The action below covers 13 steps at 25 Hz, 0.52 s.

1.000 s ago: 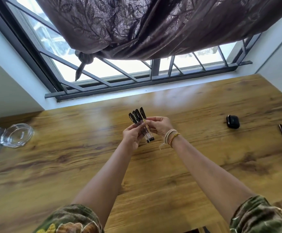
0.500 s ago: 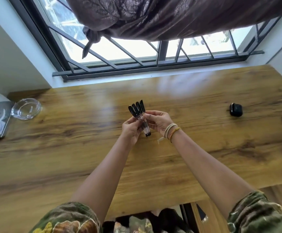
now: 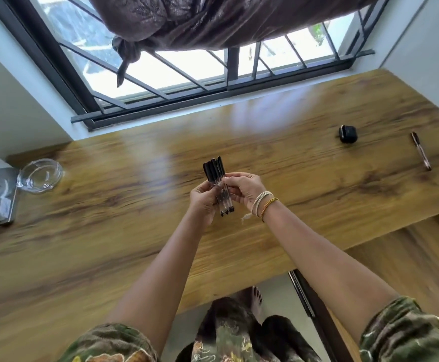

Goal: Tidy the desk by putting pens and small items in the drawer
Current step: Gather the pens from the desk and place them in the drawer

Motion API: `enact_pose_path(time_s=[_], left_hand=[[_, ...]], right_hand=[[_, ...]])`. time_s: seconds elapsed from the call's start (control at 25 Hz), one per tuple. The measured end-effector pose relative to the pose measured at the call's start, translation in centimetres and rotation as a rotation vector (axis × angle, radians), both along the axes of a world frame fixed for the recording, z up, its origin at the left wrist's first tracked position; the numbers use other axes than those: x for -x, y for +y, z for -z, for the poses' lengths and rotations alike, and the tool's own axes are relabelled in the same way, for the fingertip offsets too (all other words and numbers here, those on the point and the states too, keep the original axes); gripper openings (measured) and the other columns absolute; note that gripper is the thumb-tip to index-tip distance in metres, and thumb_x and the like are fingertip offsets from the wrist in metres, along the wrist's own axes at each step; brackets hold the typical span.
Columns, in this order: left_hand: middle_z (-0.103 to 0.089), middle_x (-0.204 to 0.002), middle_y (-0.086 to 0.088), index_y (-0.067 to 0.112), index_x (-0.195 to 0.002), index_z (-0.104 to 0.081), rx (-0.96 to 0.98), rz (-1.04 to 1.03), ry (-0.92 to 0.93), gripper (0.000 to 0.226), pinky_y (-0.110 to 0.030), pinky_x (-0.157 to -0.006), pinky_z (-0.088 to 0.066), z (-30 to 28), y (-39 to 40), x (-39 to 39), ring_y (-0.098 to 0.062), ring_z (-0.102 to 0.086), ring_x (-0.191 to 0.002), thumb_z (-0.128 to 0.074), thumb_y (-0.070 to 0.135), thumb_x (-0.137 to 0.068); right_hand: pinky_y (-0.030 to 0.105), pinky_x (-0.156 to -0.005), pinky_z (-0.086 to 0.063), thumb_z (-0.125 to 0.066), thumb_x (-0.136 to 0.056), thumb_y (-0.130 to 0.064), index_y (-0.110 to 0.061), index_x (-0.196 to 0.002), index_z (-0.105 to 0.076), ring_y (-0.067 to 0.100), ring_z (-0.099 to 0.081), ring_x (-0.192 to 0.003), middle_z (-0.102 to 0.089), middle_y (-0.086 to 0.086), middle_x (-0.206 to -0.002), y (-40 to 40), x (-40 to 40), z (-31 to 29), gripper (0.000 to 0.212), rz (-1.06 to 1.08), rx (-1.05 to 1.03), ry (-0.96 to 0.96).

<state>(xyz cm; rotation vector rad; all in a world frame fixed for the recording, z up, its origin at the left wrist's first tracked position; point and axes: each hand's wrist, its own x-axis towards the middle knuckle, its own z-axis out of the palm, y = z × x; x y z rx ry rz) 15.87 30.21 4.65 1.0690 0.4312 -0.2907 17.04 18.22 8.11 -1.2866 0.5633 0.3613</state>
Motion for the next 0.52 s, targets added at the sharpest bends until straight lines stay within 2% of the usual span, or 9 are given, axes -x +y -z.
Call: enact_pose_path(time_s=[0.08, 0.2, 0.36, 0.52], left_hand=[[-0.071, -0.080, -0.013, 0.004, -0.098, -0.069, -0.030, 0.031, -0.008, 0.013, -0.035, -0.059, -0.059, 0.0, -0.4, 0.9, -0.021, -0.068, -0.064, -0.069, 0.004, -0.085], [-0.070, -0.089, -0.016, 0.000, -0.103, -0.068, -0.022, 0.047, -0.008, 0.020, -0.042, -0.070, -0.059, -0.3, -1.6, 2.1, -0.026, -0.068, -0.072, -0.069, 0.000, -0.083], [-0.070, -0.089, -0.016, 0.003, -0.099, -0.068, -0.040, 0.076, -0.037, 0.017, -0.045, -0.078, -0.057, -0.9, -3.9, 3.5, -0.028, -0.067, -0.076, -0.067, -0.005, -0.083], [-0.070, -0.091, -0.016, 0.000, -0.103, -0.067, -0.094, 0.123, -0.049, 0.022, -0.049, -0.085, -0.055, -1.7, -7.4, 4.9, -0.030, -0.067, -0.080, -0.066, -0.009, -0.083]], right_hand=[[0.027, -0.059, -0.051, -0.073, -0.078, -0.005, -0.010, -0.079, -0.069, 0.012, -0.054, -0.053, -0.063, 0.004, -0.062, -0.1, 1.1, 0.0, 0.006, 0.071, 0.062, -0.002], [0.027, -0.058, -0.050, -0.074, -0.077, -0.008, -0.012, -0.076, -0.068, 0.013, -0.054, -0.054, -0.062, 0.005, -0.065, -1.1, 2.4, -0.4, 0.007, 0.117, 0.103, -0.015], [0.026, -0.055, -0.050, -0.074, -0.078, -0.008, -0.010, -0.079, -0.067, 0.013, -0.056, -0.053, -0.063, 0.005, -0.066, -3.2, 3.9, -0.9, 0.007, 0.128, 0.123, -0.027], [0.019, -0.043, -0.048, -0.073, -0.080, -0.008, -0.010, -0.080, -0.067, 0.006, -0.057, -0.043, -0.064, 0.004, -0.065, -7.0, 5.4, -1.2, 0.006, 0.117, 0.171, -0.031]])
